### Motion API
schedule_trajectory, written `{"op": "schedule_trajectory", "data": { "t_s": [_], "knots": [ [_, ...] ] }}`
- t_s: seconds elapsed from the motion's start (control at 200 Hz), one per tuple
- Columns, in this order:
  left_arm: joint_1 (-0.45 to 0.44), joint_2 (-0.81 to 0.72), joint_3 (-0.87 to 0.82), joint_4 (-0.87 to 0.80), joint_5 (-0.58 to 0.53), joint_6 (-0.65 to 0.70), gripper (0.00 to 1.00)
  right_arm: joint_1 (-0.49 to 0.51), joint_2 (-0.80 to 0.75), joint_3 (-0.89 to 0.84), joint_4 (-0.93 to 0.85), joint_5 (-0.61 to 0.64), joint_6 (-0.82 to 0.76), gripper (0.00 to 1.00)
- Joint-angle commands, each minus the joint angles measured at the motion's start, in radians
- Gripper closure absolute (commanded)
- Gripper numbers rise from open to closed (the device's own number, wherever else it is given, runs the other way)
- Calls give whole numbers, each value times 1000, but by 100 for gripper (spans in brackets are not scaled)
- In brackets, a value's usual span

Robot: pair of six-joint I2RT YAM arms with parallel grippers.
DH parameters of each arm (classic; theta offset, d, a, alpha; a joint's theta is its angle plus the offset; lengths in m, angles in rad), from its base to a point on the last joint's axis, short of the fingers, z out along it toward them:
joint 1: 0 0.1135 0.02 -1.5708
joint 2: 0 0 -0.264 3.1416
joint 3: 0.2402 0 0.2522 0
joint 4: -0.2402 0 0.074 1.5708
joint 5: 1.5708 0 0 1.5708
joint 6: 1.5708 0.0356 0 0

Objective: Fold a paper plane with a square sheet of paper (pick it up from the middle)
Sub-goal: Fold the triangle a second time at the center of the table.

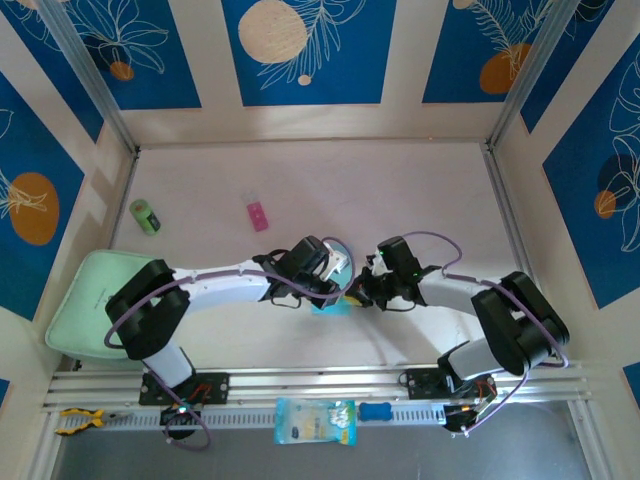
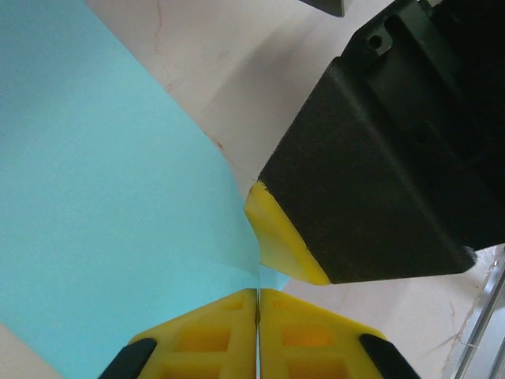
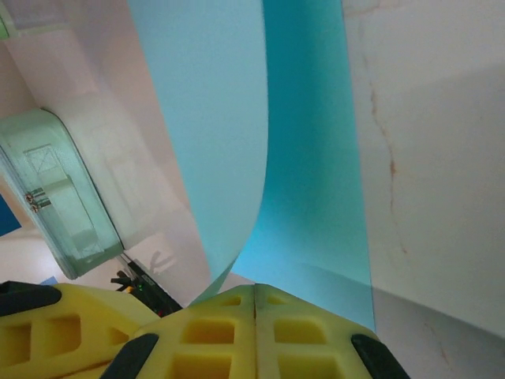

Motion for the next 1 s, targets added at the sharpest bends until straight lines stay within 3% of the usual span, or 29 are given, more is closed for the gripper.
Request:
{"op": "schedule_trajectory", "data": {
  "t_s": [0.0, 0.48, 0.605, 0.995],
  "knots": [
    [11, 14, 8, -21, 25, 9, 89, 4, -2, 23, 15, -3, 17, 93],
    [11, 29, 21, -39, 23, 22, 88, 4, 18, 27, 17, -10, 16, 93],
    [11, 19, 13, -35, 7, 22, 100, 3, 16, 28, 17, -10, 17, 93],
    [13, 32, 26, -11, 49, -9, 100, 27, -10, -1, -68, 76, 8, 94]
  ]
}}
